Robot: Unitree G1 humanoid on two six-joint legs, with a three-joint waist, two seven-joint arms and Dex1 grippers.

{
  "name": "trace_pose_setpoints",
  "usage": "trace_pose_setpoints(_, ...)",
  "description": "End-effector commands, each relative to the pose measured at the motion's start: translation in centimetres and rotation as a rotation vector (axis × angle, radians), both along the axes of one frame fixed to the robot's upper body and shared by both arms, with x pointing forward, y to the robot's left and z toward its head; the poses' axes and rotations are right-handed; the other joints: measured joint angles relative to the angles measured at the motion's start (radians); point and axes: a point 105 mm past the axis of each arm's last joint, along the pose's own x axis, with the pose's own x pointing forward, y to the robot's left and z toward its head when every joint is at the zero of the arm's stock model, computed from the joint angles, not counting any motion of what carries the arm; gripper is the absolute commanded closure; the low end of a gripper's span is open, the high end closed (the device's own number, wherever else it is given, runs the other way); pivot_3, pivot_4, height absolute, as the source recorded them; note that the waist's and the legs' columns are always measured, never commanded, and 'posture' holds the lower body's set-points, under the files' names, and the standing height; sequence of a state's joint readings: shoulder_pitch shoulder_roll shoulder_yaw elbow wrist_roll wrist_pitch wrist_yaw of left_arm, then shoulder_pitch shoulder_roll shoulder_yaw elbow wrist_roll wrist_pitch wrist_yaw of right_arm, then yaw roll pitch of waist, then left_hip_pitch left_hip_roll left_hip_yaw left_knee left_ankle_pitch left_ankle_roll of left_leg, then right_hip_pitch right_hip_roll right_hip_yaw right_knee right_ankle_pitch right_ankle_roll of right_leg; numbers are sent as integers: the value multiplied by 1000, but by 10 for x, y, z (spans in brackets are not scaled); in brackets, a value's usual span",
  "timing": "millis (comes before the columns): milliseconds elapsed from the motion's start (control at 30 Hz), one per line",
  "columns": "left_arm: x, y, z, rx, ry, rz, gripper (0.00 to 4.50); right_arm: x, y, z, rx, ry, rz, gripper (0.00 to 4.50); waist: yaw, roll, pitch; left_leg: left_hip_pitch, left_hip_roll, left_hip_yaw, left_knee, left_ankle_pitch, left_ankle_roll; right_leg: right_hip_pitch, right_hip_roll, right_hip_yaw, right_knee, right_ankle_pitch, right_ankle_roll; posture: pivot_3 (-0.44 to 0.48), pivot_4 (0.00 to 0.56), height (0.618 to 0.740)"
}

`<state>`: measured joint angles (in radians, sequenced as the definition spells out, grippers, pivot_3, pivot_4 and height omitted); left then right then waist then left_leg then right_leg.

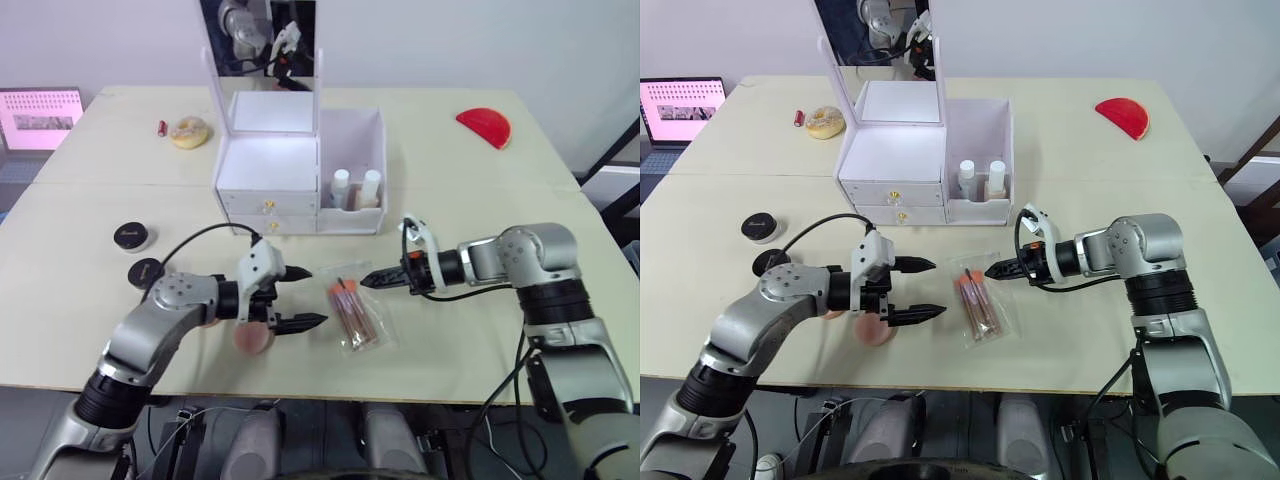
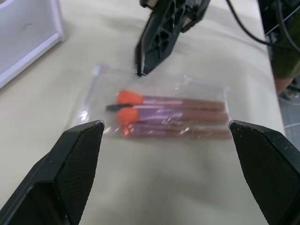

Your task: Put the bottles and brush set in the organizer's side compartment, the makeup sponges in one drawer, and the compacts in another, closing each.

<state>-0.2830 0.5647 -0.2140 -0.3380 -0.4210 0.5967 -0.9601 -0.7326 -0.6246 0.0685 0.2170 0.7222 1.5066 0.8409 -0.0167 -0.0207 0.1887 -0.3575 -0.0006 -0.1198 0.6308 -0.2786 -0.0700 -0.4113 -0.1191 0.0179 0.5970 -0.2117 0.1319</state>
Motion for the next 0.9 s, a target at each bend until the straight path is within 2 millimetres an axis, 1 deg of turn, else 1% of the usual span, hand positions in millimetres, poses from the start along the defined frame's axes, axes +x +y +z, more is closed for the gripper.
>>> trace_pose_setpoints(33, 2, -10, 4, -33, -22, -26, 250, 2, -5, 17, 8, -44, 5, 1252, 0, 0, 0, 0, 0, 0, 0, 0, 0, 0, 0, 0, 0, 0, 0, 0, 150, 739)
trace_pose_setpoints(100, 3, -14, 2, -54, -7, -31, 814, 1, -7, 14, -5, -17, -6, 334, -3, 0, 0, 0, 0, 0, 0, 0, 0, 0, 0, 0, 0, 0, 0, 0, 150, 739)
trace_pose_setpoints(133, 3, -16, 1, -61, 1, -42, 1349, 1, -7, 12, -9, -3, -12, 0, -4, 0, 0, 0, 0, 0, 0, 0, 0, 0, 0, 0, 0, 0, 0, 0, 150, 739)
trace_pose_setpoints(233, 2, -22, -5, -61, 13, -70, 2837, 2, -6, 5, -16, 16, -22, 0, -3, 0, 0, 1, 0, 0, 0, 0, 0, 0, 0, 0, 0, 0, 0, 0, 150, 739)
trace_pose_setpoints(267, 2, -23, -6, -61, 17, -74, 3427, 2, -5, 4, -17, 20, -24, 0, -3, 0, 0, 1, 0, 0, 0, 0, 0, 0, 0, 0, 0, 0, 0, 0, 150, 739)
trace_pose_setpoints(333, 3, -26, -11, -56, 24, -81, 4337, 2, -4, 1, -20, 25, -25, 0, -3, 0, 0, 1, 0, 0, 0, 0, 0, 0, 0, 0, 0, 0, 0, 0, 150, 739)
trace_pose_setpoints(367, 3, -27, -13, -48, 25, -82, 4431, 2, -4, 0, -21, 26, -24, 0, -3, 0, 0, 1, 0, 0, 0, 0, 0, 0, 0, 0, 0, 0, 0, 0, 150, 739)
trace_pose_setpoints(600, 11, -29, -29, 5, 10, -60, 4431, 0, -3, -5, -28, 44, -17, 0, -3, 0, 0, 1, 0, 0, 0, 0, 0, 1, 0, 0, 0, 0, 0, 0, 150, 739)
trace_pose_setpoints(733, 14, -26, -37, 50, -5, -48, 4431, -1, 10, -10, -22, 54, 13, 0, -6, 0, 0, 2, 0, 0, 0, 0, 0, 1, 0, 0, 1, 0, 0, 0, 150, 739)
trace_pose_setpoints(900, 15, -25, -38, 55, -12, -47, 4431, -10, 29, -17, -14, 70, 79, 0, -9, 0, -1, 2, 0, 0, 0, 0, 0, 1, 0, 0, 2, 0, 0, 0, 150, 739)
